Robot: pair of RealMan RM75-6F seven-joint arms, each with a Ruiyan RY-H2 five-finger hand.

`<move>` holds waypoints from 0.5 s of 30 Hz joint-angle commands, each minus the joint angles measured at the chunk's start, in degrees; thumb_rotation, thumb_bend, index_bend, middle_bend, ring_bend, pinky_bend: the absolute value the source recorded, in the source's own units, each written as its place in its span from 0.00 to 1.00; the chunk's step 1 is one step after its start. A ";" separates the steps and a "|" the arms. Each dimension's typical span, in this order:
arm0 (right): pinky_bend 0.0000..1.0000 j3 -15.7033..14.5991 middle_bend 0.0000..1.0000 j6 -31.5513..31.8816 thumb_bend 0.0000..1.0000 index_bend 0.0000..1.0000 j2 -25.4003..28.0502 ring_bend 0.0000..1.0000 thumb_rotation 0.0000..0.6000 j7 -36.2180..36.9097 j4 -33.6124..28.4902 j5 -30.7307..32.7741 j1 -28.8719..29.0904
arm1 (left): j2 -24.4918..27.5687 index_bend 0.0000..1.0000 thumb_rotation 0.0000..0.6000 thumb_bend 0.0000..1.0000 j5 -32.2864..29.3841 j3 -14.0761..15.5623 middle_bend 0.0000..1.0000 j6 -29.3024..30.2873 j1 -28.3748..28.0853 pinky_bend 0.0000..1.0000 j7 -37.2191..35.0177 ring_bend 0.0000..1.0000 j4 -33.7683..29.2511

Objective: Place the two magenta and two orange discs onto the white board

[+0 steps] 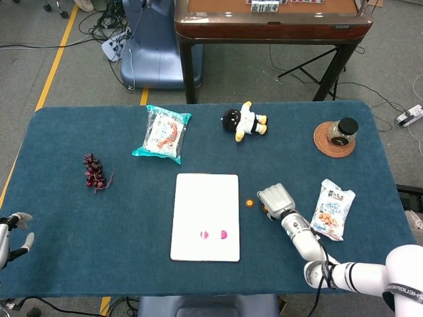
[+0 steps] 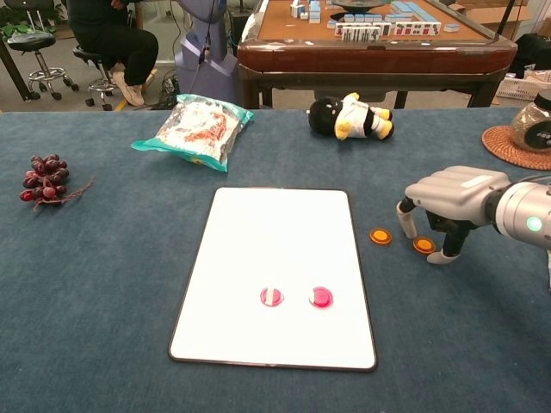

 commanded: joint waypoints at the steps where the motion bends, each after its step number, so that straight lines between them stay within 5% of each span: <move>1: 1.00 0.06 1.00 0.01 0.31 0.48 -0.02 1.00 1.00 0.01 -0.01 -0.03 -0.04 | -0.02 0.48 1.00 0.38 -0.01 0.02 0.51 -0.03 -0.01 0.63 0.04 0.42 0.03; 15: 1.00 2.29 1.00 2.27 0.32 0.52 2.77 1.00 1.00 -0.01 -5.47 -1.71 0.44 | -0.16 0.48 1.00 0.38 0.05 0.08 0.51 -0.17 -0.12 0.63 0.24 0.42 0.05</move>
